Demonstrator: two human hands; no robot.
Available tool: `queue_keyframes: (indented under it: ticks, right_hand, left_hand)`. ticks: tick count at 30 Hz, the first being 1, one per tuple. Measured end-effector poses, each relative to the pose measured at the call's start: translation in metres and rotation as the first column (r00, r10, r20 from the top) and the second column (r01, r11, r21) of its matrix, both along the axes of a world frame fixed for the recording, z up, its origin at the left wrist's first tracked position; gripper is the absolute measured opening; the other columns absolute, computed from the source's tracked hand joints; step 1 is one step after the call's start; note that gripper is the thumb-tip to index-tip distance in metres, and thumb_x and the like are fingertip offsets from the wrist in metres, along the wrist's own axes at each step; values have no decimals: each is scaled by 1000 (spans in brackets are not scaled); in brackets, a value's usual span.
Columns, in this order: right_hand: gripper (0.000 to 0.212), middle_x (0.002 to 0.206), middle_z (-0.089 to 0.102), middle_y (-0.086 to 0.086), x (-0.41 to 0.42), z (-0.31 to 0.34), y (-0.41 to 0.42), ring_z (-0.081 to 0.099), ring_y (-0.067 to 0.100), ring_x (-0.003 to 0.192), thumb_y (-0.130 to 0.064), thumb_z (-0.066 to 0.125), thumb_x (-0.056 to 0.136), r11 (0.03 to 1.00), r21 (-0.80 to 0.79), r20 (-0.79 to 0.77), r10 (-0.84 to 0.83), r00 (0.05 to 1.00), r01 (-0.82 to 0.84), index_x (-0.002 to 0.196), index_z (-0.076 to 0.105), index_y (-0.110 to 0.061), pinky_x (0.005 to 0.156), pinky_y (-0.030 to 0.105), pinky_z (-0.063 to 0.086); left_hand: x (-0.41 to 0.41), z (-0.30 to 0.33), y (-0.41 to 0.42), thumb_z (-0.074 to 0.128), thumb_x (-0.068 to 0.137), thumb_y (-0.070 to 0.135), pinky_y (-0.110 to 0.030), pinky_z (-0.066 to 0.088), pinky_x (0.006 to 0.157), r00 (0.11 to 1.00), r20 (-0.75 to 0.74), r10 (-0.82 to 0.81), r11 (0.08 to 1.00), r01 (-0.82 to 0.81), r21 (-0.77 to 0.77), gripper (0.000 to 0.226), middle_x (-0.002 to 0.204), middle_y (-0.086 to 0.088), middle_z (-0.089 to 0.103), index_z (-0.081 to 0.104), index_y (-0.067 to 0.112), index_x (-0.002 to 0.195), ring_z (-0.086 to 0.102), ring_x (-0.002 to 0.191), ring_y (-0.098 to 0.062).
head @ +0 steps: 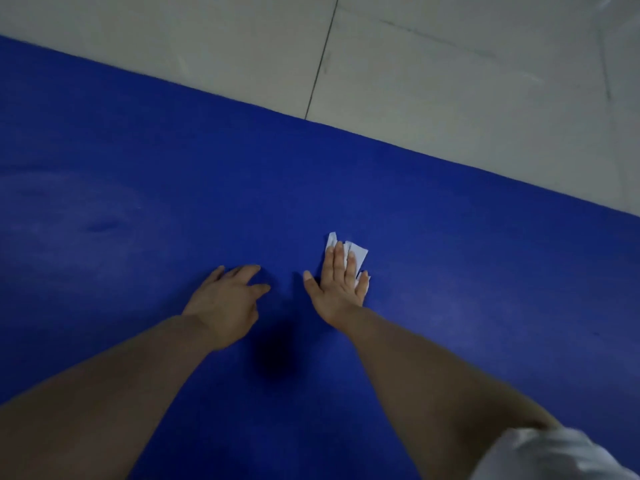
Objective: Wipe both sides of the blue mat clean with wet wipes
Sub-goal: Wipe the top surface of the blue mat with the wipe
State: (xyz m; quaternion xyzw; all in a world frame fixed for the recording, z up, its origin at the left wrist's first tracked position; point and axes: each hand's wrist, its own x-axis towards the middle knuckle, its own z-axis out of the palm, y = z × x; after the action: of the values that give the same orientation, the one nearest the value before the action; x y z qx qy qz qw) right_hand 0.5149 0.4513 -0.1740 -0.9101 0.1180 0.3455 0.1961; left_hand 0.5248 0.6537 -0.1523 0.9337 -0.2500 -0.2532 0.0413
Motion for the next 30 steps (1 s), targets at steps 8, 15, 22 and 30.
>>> queue_keyframes:
  ticks: [8, 15, 22, 30]
  right_hand:
    - [67, 147, -39, -11, -7, -8, 1, -33, 10, 137, -56, 10, 98, 998, -10, 118, -53, 992, 54, 144, -27, -23, 110, 45, -22]
    - [80, 151, -28, -13, -5, -17, 47, -29, 5, 136, -64, -25, 80, 997, 31, 370, -76, 926, 69, 150, -14, -26, 115, 48, -16]
    - [61, 161, -5, -1, 27, -31, -50, -7, 19, 147, -45, 8, 100, 801, -206, 404, -453, 794, 562, 153, -3, -17, 117, 50, 0]
    - [74, 160, -1, -10, 36, -31, -11, -5, 11, 146, -58, -12, 84, 982, -33, 525, -144, 839, 189, 152, -5, -30, 119, 44, -3]
  left_hand:
    - [48, -19, -40, 41, 100, 22, -35, 7, 119, 963, 267, 31, 976, 29, -218, 46, 159, -7, 19, 40, 17, 146, 21, 145, -22]
    - [41, -63, -49, 65, 83, 9, -36, 8, 119, 957, 249, 153, 929, -53, -366, 52, 151, -16, 35, 52, 5, 134, 33, 141, -28]
    - [37, -69, -49, 65, 77, -4, -44, 20, 117, 934, 305, 188, 901, -40, -432, 48, 142, -17, 46, 58, 1, 124, 42, 133, -31]
    - [42, -70, -50, 31, 84, 19, -35, 13, 116, 945, 270, 183, 894, -45, -446, 48, 139, -17, 49, 57, 4, 122, 37, 131, -27]
